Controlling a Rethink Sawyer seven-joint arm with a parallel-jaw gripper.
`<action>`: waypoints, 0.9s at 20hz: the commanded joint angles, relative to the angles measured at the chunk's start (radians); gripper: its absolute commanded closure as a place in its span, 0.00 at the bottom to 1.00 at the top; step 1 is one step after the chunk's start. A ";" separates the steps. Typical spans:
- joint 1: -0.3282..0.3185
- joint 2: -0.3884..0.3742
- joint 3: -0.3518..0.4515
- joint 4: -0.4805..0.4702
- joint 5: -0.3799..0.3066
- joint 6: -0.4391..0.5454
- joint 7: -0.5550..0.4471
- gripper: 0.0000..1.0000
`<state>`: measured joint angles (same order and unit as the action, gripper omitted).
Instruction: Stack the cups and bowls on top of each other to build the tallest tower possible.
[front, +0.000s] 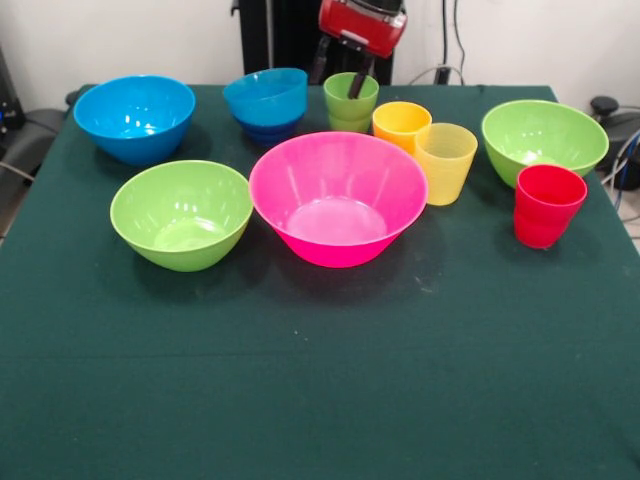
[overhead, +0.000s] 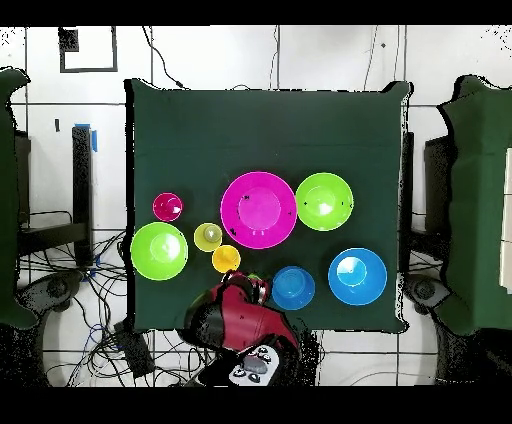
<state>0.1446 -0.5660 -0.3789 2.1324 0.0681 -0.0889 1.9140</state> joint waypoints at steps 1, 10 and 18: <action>0.064 -0.048 0.014 -0.121 0.073 0.229 0.135 0.00; -0.048 0.005 0.130 -0.123 0.025 0.105 0.136 0.00; -0.126 0.070 0.177 -0.121 -0.025 -0.017 0.129 0.00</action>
<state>0.0536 -0.5847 -0.3455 2.0717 0.0892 -0.0280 1.9140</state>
